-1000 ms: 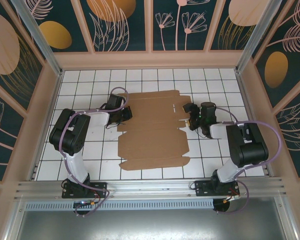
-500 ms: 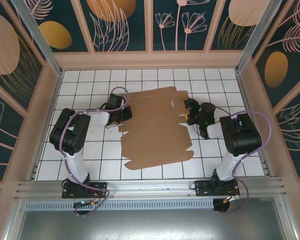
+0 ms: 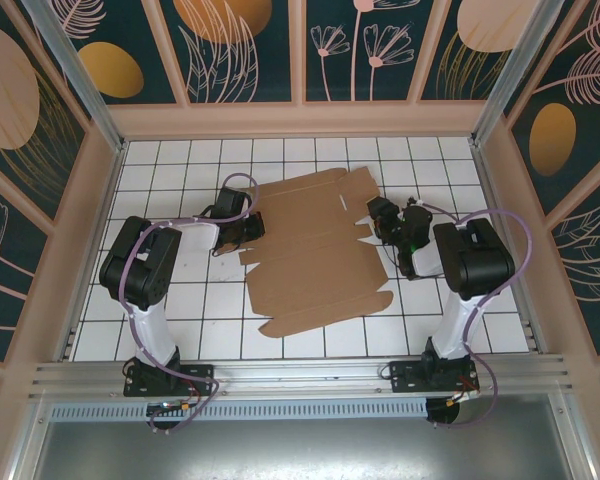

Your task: Fold the paper box

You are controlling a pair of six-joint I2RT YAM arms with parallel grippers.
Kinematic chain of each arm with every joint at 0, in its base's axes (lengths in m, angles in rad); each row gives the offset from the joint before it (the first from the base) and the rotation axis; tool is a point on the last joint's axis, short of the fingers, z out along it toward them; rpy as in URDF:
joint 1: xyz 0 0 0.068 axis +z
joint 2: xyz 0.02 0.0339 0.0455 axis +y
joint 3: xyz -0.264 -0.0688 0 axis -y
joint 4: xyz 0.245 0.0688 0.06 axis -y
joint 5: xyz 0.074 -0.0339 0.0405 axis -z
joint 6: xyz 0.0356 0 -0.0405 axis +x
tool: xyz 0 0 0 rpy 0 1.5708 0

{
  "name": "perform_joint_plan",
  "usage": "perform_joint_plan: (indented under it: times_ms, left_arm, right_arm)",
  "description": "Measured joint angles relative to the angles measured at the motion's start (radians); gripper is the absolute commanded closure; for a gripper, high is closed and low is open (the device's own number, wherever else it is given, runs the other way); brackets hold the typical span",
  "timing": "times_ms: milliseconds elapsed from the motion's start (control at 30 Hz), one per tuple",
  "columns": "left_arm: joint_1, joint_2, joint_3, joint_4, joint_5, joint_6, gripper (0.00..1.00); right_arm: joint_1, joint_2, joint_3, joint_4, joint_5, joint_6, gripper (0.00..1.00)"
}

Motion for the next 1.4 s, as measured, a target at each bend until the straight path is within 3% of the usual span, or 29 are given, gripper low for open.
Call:
perform_joint_plan:
  times_ms: [233,367,567,733,900,1033,1133,1267,1400]
  left_arm:
    - [0.0,0.0,0.0,0.002,0.012,0.0,1.0]
    - [0.001,-0.009,-0.001,-0.002,0.036,0.0,1.0]
    - [0.001,-0.141,-0.013,-0.047,0.09,0.0,0.79]
    - [0.001,-0.36,0.027,-0.13,0.073,0.018,0.63]
    - [0.008,-0.529,0.079,-0.211,-0.013,0.026,0.58]
    - [0.026,-0.608,0.094,-0.26,-0.089,0.018,0.58]
    - [0.033,-0.642,0.101,-0.293,-0.163,0.006,0.58]
    - [0.034,-0.68,0.107,-0.327,-0.249,-0.002,0.57]
    - [0.034,-0.726,0.13,-0.353,-0.325,-0.001,0.57]
  right_arm:
    - [0.0,0.014,0.014,0.0,-0.007,-0.074,0.9]
    - [0.0,-0.006,0.013,-0.012,-0.002,-0.129,0.97]
    - [-0.002,-0.157,0.016,-0.087,0.0,-0.269,1.0]
    - [-0.023,-0.352,0.115,-0.35,0.032,-0.471,1.0]
    - [-0.028,-0.528,0.383,-0.708,0.156,-0.75,1.0]
    - [-0.008,-0.584,0.64,-0.899,0.262,-0.941,1.0]
    - [0.089,-0.591,0.824,-1.001,0.356,-1.084,0.99]
    - [0.338,-0.523,1.047,-1.118,0.492,-1.262,0.94]
    - [0.565,-0.415,1.08,-1.149,0.645,-1.378,0.94]
